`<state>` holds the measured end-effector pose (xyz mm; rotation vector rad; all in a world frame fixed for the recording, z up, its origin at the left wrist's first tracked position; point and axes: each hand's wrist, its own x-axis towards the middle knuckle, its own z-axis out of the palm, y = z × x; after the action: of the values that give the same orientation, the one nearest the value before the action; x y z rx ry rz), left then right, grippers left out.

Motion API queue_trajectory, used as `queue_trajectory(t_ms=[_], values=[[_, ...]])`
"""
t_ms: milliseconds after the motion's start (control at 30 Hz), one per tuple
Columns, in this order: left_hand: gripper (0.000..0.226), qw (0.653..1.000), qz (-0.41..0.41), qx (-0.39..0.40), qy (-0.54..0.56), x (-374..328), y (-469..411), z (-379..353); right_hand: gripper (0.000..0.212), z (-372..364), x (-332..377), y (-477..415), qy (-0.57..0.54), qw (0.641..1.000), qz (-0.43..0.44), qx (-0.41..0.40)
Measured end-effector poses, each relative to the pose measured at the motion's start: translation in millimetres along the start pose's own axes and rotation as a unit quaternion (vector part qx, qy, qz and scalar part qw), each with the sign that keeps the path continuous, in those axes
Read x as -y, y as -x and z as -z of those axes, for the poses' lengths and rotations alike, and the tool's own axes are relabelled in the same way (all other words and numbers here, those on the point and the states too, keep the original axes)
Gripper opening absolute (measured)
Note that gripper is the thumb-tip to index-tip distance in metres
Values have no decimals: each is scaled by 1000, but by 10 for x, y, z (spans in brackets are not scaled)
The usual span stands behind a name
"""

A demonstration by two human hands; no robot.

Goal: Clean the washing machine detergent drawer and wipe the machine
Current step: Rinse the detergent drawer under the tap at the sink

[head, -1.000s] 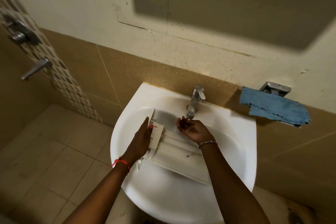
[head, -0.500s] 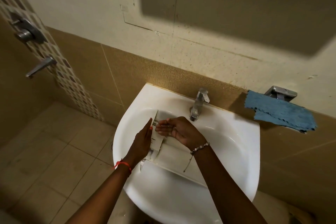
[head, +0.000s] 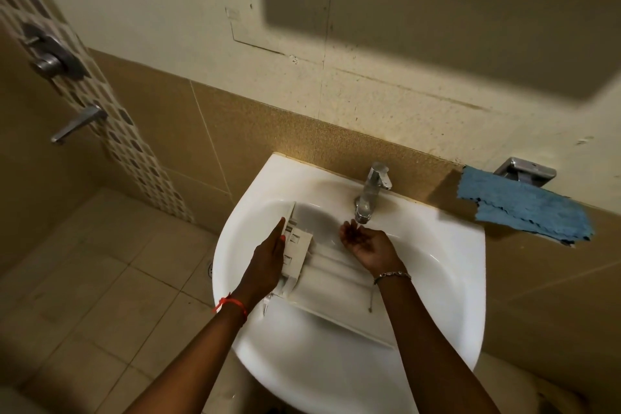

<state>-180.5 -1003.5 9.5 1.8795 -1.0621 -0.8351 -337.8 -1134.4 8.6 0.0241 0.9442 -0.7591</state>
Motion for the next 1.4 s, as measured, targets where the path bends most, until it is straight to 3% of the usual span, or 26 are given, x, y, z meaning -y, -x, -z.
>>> queue_trajectory(t_ms=[67, 233, 367, 467, 567, 700, 867, 1033, 1167, 1300, 1400], values=[[45, 1000, 0, 1, 2, 1, 1, 0, 28, 1, -26, -34, -6, 1000, 0, 8], [45, 1000, -3, 12, 9, -12, 4, -16, 29, -90, -250, 132, 122, 988, -43, 79], [45, 1000, -12, 22, 7, 18, -2, -13, 29, -218, -395, 351, 369, 909, -29, 193], [45, 1000, -9, 29, 5, 9, 9, -7, 24, -151, -344, 387, 414, 898, 68, 135], [45, 1000, -14, 24, -7, -32, 32, -1, 22, 49, -174, 349, 410, 897, 166, 8], [44, 999, -25, 15, -24, -57, 60, 10, 33, 441, 87, 303, 552, 782, 261, -122], [44, 999, -19, 20, -34, -27, 54, 5, 19, 822, 154, 235, 646, 710, 249, -125], [36, 999, -15, 19, -48, 13, 15, 2, 41, 945, 136, 162, 630, 733, 224, -128], [32, 999, -7, 29, -40, -47, 38, 1, 27, 903, 172, 181, 622, 739, 220, -136], [33, 999, 2, 31, -9, -29, 46, 12, 29, 892, 217, 291, 603, 750, 228, -149], [30, 995, 58, 26, 77, -56, 43, 80, 29, 919, 277, 400, 557, 780, 236, -160]])
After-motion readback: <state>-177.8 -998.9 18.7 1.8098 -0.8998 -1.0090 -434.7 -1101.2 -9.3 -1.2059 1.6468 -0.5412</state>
